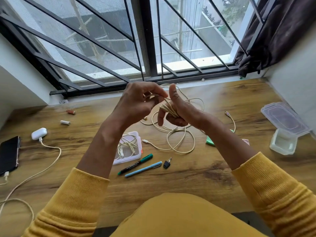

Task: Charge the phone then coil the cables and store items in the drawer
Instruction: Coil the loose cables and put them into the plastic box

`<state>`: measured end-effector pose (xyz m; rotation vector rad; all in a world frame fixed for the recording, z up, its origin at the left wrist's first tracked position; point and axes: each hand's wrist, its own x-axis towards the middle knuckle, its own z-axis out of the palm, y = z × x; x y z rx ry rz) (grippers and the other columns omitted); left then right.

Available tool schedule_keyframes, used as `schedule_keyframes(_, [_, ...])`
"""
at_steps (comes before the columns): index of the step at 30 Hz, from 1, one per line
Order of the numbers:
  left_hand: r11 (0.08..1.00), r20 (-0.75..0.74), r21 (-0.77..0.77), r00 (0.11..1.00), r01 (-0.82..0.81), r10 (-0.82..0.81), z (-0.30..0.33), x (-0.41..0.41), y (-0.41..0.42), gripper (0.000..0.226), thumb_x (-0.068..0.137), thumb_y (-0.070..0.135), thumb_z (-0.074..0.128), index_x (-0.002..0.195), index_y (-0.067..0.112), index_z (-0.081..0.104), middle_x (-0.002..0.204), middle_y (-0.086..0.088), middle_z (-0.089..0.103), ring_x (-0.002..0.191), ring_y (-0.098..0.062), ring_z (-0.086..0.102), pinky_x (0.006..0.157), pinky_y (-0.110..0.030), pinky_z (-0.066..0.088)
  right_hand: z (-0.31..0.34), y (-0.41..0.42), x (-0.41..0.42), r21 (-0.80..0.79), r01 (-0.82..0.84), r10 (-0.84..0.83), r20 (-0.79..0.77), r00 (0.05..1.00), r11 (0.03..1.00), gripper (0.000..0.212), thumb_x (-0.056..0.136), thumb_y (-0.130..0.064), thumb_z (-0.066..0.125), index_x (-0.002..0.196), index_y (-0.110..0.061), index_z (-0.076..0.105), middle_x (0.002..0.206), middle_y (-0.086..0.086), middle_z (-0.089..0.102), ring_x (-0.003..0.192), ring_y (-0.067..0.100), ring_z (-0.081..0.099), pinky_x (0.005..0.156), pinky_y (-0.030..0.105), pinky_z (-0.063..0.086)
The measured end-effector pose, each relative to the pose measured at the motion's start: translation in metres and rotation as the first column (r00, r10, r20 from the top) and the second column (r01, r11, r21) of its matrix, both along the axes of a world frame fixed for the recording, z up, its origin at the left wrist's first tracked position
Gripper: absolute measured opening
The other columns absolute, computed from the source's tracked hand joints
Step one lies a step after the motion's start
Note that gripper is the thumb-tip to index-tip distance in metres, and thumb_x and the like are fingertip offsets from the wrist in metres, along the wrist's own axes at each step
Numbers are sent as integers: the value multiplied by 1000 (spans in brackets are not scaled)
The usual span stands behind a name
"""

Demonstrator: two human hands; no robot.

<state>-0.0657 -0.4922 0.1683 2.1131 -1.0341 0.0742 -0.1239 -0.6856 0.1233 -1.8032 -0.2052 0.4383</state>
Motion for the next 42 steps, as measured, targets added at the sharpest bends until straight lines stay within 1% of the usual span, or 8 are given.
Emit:
schedule_keyframes(7, [995, -62, -83, 997, -45, 40, -22, 4, 11, 13, 97, 16, 76, 106, 23, 81, 90, 4, 77, 80, -12, 71, 65, -26, 53, 3, 2, -6, 290, -31, 39, -22, 999, 956, 87, 108, -62, 9, 97, 5, 63, 56, 1, 26, 51, 21, 17, 53, 37, 21])
schedule_keyframes(16, [945, -226, -267, 965, -190, 130, -55, 6, 10, 19, 103, 25, 67, 116, 19, 80, 73, 2, 68, 53, -8, 53, 52, -26, 43, 14, 7, -2, 598, 11, -33, 26, 999, 801, 48, 114, -36, 26, 100, -6, 61, 58, 1, 39, 51, 19, 34, 69, 35, 43])
schedule_keyframes(20, [929, -256, -281, 952, -241, 170, -66, -8, 0, 24, 107, 17, 62, 126, 12, 76, 74, 3, 71, 61, -3, 60, 59, -22, 47, 21, 7, 4, 810, 178, -221, -62, 973, 559, 46, 116, -32, 24, 110, -9, 63, 68, 1, 63, 85, 25, 71, 96, 44, 46])
schedule_keyframes(24, [940, -330, -250, 933, -234, 144, -78, -24, -9, 27, 107, 24, 60, 128, 15, 75, 76, -1, 73, 72, -26, 70, 67, -46, 59, 21, 0, 8, 866, 267, -320, -133, 938, 422, 42, 116, -36, 26, 128, -15, 60, 96, -2, 77, 128, 24, 66, 108, 48, 34])
schedule_keyframes(26, [963, -310, -220, 947, -156, 83, -79, -31, -12, 28, 107, 24, 61, 131, 16, 73, 77, 0, 73, 71, -33, 68, 66, -52, 58, 20, -2, 10, 858, 282, -347, -132, 929, 429, 40, 116, -36, 26, 136, -17, 56, 117, 0, 76, 136, 24, 61, 104, 45, 35])
schedule_keyframes(31, [991, -181, -127, 983, -49, 25, -68, -36, -21, 31, 102, 17, 69, 133, 15, 73, 73, 5, 72, 63, -12, 66, 59, -21, 48, 15, -1, 11, 795, 349, -441, -115, 890, 497, 41, 116, -35, 31, 150, -18, 44, 134, 5, 70, 135, 25, 62, 95, 39, 42])
schedule_keyframes(38, [998, -43, -64, 999, -28, 26, -41, -28, -15, 23, 96, 30, 72, 113, 18, 82, 75, 8, 72, 64, -15, 67, 60, -44, 55, 7, 6, 9, 624, 363, -498, 49, 866, 693, 45, 117, -24, 29, 146, 4, 48, 125, 27, 70, 121, 39, 69, 103, 45, 57])
schedule_keyframes(42, [998, -15, 20, 998, 59, -59, -23, -23, -13, 10, 97, 22, 76, 97, 16, 83, 77, 19, 72, 64, -2, 65, 63, -37, 55, 8, 16, 6, 384, 395, -473, 131, 871, 835, 35, 115, -21, 38, 129, 1, 62, 92, 18, 73, 83, 30, 73, 69, 33, 61])
